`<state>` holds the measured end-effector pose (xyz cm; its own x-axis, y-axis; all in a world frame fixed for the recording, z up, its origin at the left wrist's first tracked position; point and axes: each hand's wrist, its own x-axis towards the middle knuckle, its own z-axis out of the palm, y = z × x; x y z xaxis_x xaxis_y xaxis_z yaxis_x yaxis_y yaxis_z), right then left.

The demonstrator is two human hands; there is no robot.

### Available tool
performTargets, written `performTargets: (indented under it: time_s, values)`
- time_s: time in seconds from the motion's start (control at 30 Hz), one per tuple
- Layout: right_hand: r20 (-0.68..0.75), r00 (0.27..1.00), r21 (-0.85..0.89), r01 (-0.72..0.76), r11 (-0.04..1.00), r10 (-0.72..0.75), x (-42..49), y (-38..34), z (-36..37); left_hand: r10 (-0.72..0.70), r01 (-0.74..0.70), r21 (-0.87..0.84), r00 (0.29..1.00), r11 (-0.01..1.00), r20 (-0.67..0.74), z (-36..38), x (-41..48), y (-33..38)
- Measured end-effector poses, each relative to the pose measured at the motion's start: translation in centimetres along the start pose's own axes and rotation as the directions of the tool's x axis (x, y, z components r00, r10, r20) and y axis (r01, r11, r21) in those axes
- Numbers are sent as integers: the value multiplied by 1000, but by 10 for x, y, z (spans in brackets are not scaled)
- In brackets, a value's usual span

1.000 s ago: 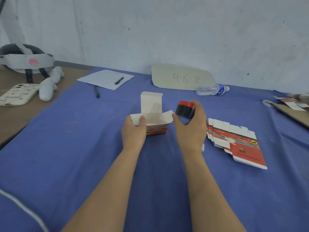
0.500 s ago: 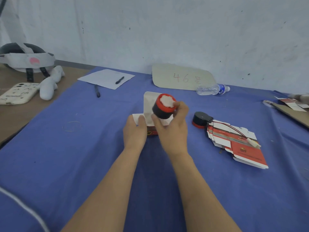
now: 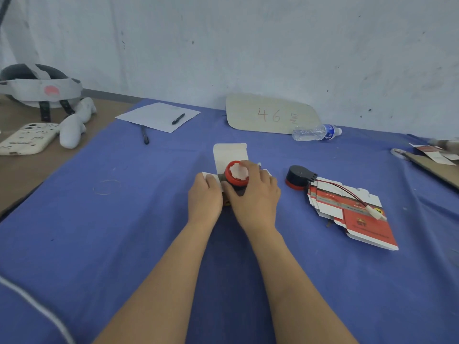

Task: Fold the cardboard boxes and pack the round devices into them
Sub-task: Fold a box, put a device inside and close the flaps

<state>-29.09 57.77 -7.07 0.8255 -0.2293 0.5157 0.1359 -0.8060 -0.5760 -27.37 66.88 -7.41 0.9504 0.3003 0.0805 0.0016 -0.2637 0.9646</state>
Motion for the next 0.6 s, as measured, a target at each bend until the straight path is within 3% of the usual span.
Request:
performTargets:
  time_s: [0.6]
  values:
    - [154,988,-327,23,945,29,2,-7,-5,26,-27,-77,1000,997,-13,-1,-2,-4]
